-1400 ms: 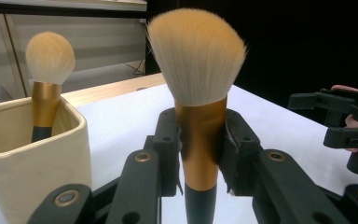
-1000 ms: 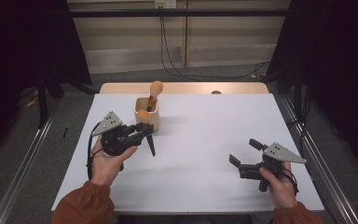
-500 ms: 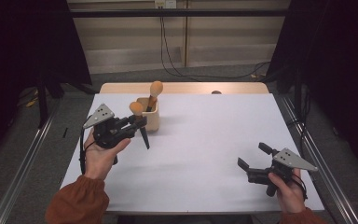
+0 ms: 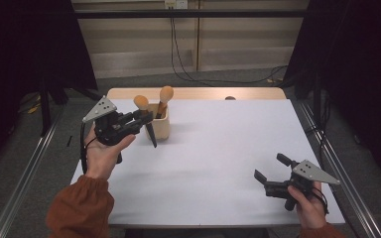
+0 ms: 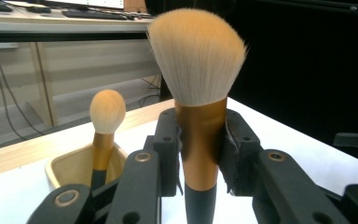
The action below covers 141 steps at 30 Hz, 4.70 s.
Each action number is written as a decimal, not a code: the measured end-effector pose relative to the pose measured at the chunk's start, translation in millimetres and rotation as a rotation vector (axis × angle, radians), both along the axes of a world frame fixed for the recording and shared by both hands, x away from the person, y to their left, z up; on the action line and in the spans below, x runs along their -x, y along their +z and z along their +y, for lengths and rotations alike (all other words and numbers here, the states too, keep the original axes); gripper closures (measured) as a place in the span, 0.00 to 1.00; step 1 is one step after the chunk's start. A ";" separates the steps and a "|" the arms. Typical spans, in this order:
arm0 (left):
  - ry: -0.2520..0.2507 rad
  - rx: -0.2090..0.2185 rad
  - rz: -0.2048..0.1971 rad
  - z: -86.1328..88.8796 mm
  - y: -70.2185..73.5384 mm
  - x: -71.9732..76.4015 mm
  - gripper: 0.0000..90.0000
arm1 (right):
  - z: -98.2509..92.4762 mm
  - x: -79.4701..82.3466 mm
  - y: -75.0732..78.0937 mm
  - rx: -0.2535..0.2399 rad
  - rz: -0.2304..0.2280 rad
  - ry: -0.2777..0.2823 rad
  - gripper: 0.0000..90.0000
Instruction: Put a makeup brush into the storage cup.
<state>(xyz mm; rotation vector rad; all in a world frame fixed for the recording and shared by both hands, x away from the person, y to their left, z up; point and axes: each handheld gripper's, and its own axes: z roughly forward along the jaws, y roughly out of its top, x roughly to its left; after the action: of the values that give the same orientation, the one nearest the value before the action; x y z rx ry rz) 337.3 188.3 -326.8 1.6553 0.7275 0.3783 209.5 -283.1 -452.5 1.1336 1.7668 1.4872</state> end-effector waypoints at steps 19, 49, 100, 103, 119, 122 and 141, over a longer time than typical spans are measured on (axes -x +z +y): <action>0.057 -0.009 -0.049 -1.8 25.3 -29.9 0.78 | 0.7 0.0 0.3 -0.008 0.006 0.013 0.00; 0.162 -0.003 -0.080 -5.1 12.6 -76.8 0.78 | 2.4 0.5 0.1 0.001 0.003 0.022 0.00; 0.192 -0.092 -0.031 -3.3 -50.0 -88.9 0.78 | 3.6 0.2 -1.8 0.007 0.004 0.039 0.00; 0.191 -0.090 -0.024 -3.2 -52.9 -89.1 0.78 | 3.8 0.2 -1.9 0.005 0.008 0.039 0.00; 0.178 -0.121 -0.010 -5.5 -64.9 -88.7 0.78 | 3.5 -0.1 -2.4 0.009 0.012 0.045 0.00; 0.179 -0.129 -0.008 -6.1 -66.6 -87.6 0.78 | 4.0 0.0 -2.4 0.004 0.015 0.043 0.00; 0.205 -0.121 0.027 -5.1 -75.3 -88.2 0.50 | 4.6 -0.2 -2.7 0.006 0.018 0.047 0.00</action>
<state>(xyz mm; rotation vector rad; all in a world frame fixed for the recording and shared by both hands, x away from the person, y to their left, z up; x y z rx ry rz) 425.4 183.2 -402.1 1.7065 0.9135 0.5555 209.7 -278.5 -455.2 1.1127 1.8210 1.5020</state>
